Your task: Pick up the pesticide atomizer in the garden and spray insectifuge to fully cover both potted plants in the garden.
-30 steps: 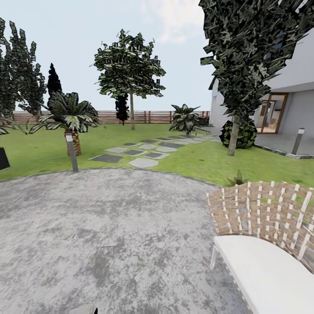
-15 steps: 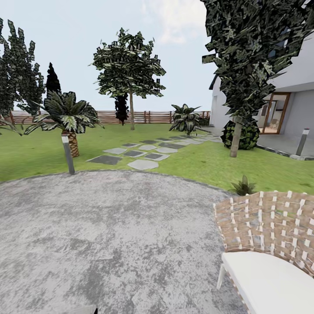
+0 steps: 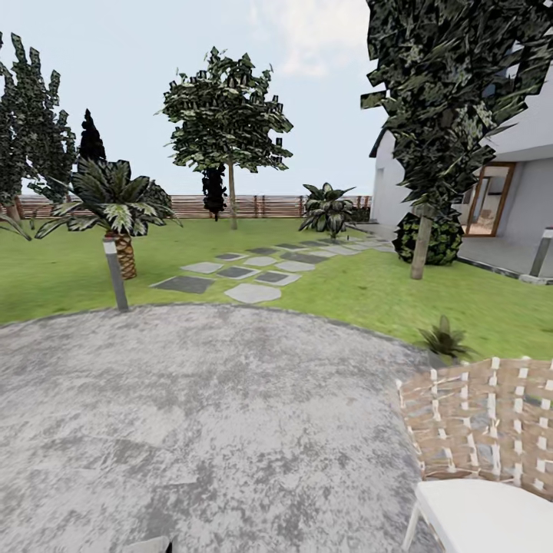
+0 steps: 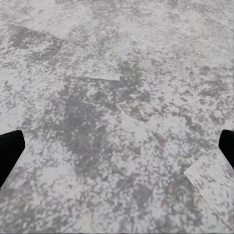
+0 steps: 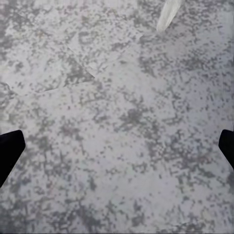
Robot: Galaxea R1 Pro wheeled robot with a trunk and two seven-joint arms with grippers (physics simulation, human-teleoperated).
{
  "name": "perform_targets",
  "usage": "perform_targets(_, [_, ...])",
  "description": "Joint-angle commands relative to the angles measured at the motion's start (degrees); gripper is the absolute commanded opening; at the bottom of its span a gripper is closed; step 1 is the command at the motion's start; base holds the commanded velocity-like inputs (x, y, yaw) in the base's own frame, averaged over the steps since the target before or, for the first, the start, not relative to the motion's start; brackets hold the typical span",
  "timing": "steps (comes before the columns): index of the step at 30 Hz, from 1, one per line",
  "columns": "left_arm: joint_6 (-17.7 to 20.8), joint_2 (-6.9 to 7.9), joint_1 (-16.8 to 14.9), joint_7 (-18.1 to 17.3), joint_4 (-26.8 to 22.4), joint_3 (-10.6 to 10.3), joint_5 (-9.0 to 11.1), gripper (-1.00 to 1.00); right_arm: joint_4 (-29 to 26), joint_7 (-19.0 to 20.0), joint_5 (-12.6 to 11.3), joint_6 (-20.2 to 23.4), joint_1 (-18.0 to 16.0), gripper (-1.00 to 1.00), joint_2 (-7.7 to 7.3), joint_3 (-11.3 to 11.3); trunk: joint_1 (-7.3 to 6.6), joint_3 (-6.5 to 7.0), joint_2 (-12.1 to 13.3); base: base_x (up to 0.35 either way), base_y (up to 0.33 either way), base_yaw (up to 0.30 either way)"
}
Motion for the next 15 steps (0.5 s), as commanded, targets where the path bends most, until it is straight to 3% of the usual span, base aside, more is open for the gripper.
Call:
perform_targets(1, [-0.2, 0.0, 0.0, 0.0, 0.0, 0.0, 0.2, 1.0, -0.1, 0.0, 0.0, 0.3, 0.0, 1.0, -0.01, -0.1, 0.02, -0.06, 0.0, 0.317, 0.074, 0.0])
perform_targets(15, [-0.2, 0.0, 0.0, 0.0, 0.0, 0.0, 0.2, 1.0, -0.3, 0.1, 0.0, 0.3, 0.0, 1.0, -0.21, -0.1, 0.02, -0.06, 0.0, 0.313, 0.074, 0.0])
